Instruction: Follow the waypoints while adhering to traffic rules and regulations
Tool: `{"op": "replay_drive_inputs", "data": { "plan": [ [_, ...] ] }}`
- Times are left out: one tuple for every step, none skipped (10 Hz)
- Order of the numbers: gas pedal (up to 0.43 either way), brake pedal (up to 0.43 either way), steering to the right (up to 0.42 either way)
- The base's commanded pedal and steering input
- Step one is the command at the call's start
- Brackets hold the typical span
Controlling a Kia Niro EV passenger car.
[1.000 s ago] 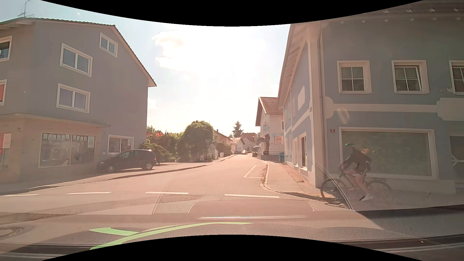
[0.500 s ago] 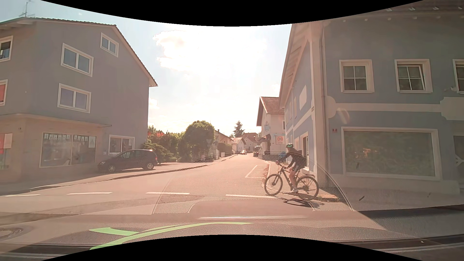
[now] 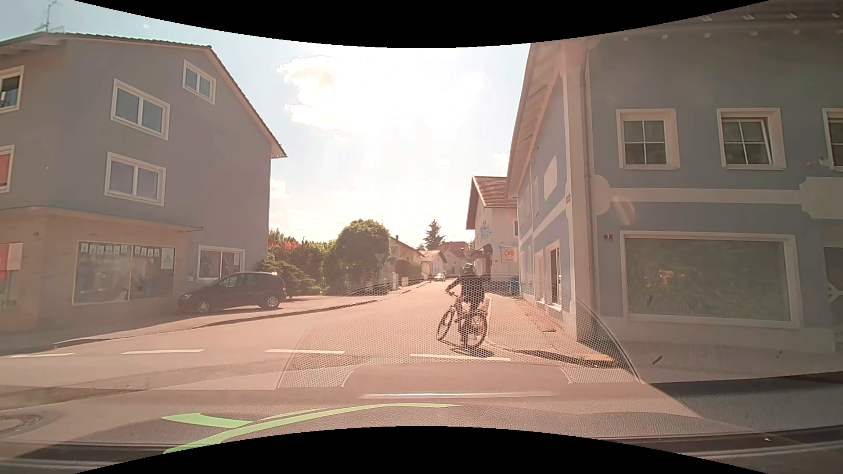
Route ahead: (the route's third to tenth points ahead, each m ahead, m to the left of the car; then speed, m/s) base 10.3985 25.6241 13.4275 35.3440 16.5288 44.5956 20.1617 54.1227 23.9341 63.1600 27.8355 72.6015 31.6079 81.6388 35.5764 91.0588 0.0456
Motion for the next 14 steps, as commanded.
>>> {"op": "replay_drive_inputs", "data": {
  "plan": [
    [0.000,0.220,-0.285],
    [0.000,0.244,-0.285],
    [0.000,0.256,-0.285],
    [0.000,0.262,-0.285],
    [0.000,0.268,-0.285],
    [0.000,0.274,-0.285],
    [0.000,0.280,-0.285],
    [0.000,0.287,-0.285],
    [0.000,0.287,-0.285],
    [0.000,0.287,-0.285],
    [0.000,0.293,-0.285],
    [0.000,0.293,-0.285],
    [0.000,0.293,-0.285],
    [0.000,0.293,-0.285]
  ]
}}
